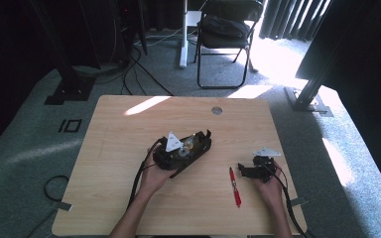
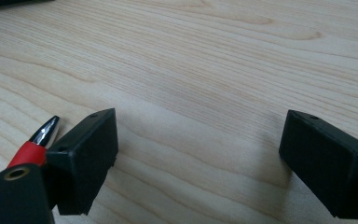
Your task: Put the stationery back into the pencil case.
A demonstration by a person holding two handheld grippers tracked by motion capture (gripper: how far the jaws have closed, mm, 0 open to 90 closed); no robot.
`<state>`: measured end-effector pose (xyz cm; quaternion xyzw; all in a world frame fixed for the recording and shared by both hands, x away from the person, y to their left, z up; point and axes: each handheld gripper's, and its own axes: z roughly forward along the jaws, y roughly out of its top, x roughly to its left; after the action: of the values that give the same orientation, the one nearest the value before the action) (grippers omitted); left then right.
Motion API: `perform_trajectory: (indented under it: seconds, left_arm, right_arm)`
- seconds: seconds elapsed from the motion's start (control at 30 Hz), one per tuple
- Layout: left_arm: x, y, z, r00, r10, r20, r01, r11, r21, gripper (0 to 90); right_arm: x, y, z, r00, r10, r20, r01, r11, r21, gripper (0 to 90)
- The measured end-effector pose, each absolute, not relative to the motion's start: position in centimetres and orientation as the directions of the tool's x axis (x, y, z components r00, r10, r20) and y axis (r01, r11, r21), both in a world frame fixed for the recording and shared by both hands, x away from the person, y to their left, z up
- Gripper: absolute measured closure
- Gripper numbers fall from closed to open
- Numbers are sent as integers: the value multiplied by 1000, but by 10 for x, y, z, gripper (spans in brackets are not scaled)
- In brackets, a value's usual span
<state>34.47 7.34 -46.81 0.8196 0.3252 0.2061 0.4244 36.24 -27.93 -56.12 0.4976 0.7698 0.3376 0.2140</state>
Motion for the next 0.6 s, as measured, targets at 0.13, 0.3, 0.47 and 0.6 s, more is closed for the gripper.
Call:
perform_trajectory:
  seconds: [0.13,0.3,0.47,0.6]
  left_arm:
    - [346,74,-469,701,710,64,361,-431,827,418]
    - [348,75,-470,697,714,66,365,-432,825,418]
    - [351,77,-472,693,719,63,374,-432,820,418]
    - [353,78,-473,688,723,61,380,-431,818,418]
  right_arm:
    - [362,-279,-561,-413,911,7,622,277,733,113]
    - [362,-279,-561,-413,911,7,622,276,733,113]
    - [362,-279,-561,-413,911,7,622,277,733,113]
    - [362,-279,-561,-413,911,7,622,277,733,113]
